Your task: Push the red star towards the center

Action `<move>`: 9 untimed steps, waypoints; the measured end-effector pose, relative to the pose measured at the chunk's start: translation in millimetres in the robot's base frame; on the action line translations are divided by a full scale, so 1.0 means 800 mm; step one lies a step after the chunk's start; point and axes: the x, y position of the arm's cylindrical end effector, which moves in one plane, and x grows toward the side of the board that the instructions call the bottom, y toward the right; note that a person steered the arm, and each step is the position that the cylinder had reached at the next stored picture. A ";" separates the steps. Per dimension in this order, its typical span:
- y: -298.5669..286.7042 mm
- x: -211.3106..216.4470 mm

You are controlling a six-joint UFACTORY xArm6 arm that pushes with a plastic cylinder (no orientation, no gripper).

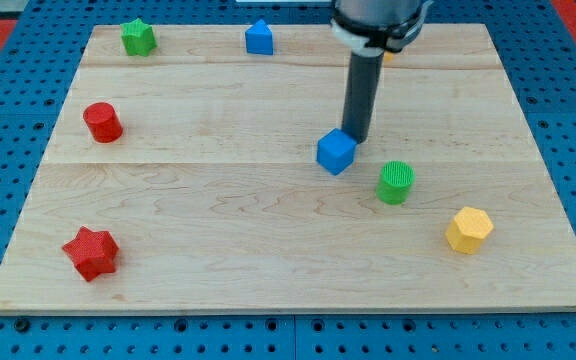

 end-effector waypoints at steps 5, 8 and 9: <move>-0.385 0.147; -0.347 0.146; -0.299 0.144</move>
